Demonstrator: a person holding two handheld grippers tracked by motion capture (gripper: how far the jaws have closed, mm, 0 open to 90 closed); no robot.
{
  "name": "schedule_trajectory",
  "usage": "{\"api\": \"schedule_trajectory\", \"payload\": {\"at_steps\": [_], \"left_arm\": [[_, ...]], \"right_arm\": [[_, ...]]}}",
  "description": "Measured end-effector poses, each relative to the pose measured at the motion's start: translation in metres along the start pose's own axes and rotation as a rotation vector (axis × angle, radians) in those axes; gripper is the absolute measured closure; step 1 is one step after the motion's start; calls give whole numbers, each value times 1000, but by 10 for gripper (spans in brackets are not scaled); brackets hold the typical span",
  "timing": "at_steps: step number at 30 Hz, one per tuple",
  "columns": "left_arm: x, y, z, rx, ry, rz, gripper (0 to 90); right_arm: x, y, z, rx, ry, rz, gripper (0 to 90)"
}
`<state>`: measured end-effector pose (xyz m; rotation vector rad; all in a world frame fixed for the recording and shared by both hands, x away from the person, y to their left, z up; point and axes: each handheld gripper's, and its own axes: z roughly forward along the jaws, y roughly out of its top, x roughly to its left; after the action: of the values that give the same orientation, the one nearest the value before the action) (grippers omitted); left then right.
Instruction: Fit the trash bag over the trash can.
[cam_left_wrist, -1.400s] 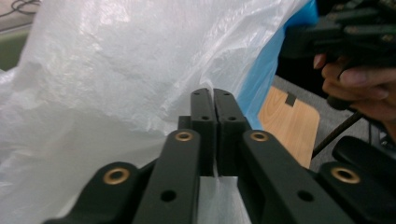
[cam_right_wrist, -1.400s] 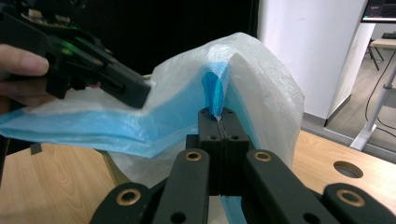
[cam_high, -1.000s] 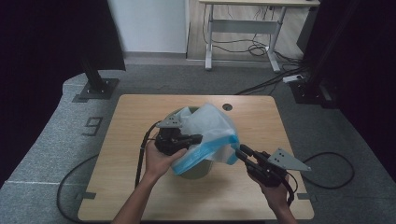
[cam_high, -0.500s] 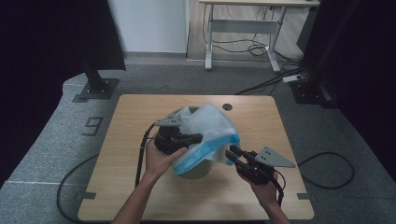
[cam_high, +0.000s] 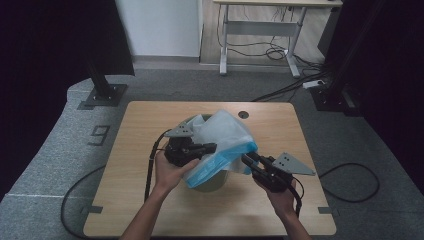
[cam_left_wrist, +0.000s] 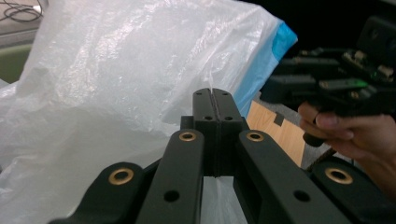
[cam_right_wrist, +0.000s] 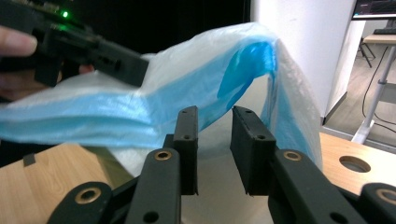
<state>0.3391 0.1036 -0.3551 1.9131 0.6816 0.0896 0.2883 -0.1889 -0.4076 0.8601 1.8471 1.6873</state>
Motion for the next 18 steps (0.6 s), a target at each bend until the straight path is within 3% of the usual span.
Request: {"api": "schedule_trajectory", "payload": {"at_steps": [7,10,15,18], "left_arm": [[0,1,0,0,-5,6,900],[2,2,-2,-12,1,-2,900],[4,3,-5,-44,3,-21,900],[5,3,-7,-60,0,-31,900]], "right_arm": [[-7,1,2,-33,-55,6,781],[-7,1,1,-39,-40,-6,790],[-2,1,0,-34,-49,-66,782],[1,1,1,-26,-57,-99,823]]}}
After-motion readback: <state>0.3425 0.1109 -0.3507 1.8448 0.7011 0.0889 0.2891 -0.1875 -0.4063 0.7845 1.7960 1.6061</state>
